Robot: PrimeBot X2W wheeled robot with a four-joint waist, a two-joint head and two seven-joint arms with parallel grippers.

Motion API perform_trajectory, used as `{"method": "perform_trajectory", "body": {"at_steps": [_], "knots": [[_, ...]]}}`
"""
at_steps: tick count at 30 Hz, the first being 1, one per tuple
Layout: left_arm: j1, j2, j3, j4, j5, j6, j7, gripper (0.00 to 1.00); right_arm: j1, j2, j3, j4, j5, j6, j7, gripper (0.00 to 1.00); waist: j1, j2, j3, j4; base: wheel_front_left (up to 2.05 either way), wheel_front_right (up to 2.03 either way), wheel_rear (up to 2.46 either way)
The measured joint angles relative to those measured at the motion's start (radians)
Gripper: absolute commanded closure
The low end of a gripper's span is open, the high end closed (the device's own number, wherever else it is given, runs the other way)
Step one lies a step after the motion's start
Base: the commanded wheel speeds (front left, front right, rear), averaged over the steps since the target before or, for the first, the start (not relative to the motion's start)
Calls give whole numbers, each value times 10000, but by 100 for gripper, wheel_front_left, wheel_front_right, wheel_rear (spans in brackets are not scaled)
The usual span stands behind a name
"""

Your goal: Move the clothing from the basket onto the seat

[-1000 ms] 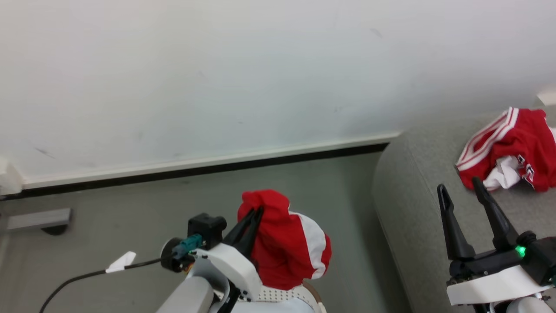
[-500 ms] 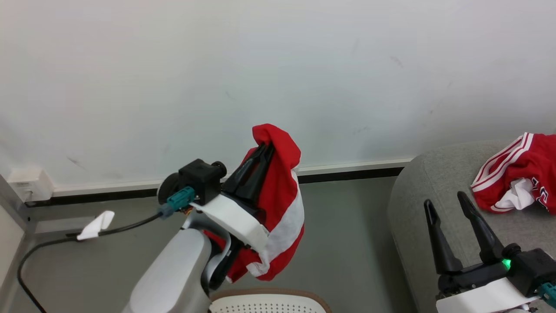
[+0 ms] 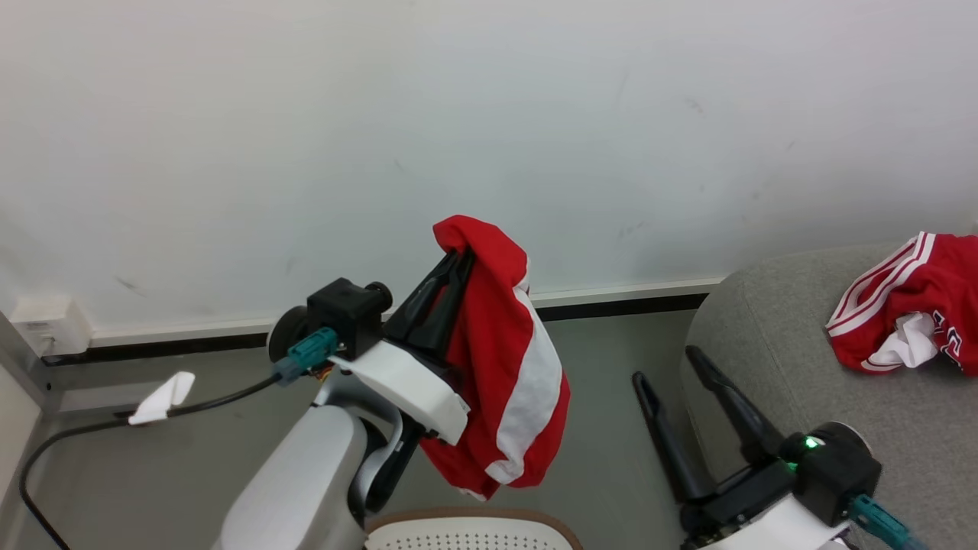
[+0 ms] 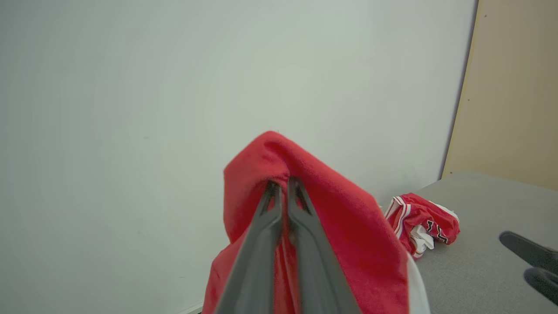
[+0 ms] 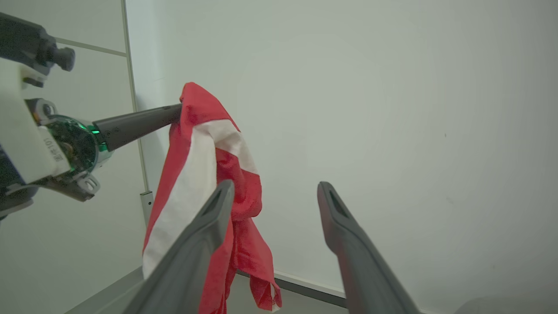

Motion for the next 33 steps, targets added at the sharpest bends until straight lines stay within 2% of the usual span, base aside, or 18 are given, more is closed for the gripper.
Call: {"method": "perform_trajectory", "body": {"at_steps": [6,12,23,27,28,29,30,33], "knots": [[-3,-165,-353,-6,0,-31,75,100,-979,309,1313,731,451,0,0,0,0,0,-43,275,0,0,0],[-52,-449,-844,4,-44,-199,157,100,-1770,527,2284,2176,828,0,2,0,1,0,-103,858,0,0,0],[-209,-777,-1919,-140,-184,-372,360,100,-2082,897,2621,5095,1011,0,4,0,0,0,-296,2132,0,0,0],[-238,-819,-2117,-316,-330,-374,433,100,-2174,1001,2573,5384,1195,0,2,0,0,0,-334,2486,0,0,0],[-238,-819,-2136,-339,-349,-366,437,100,-2220,1058,2560,5354,1229,0,2,37,0,0,-339,2554,0,0,0],[-239,-821,-2157,-355,-349,-359,441,100,-2262,1110,2522,5283,1271,0,2,60,1,0,-343,2608,0,0,0],[-239,-821,-2165,-366,-349,-353,443,100,-2272,1147,2458,5175,1308,0,2,100,1,0,-346,2649,0,0,0],[-237,-771,-2165,-376,-349,-297,481,100,-2266,1200,2286,4882,1381,0,2,100,1,0,-344,2701,0,0,0]]}}
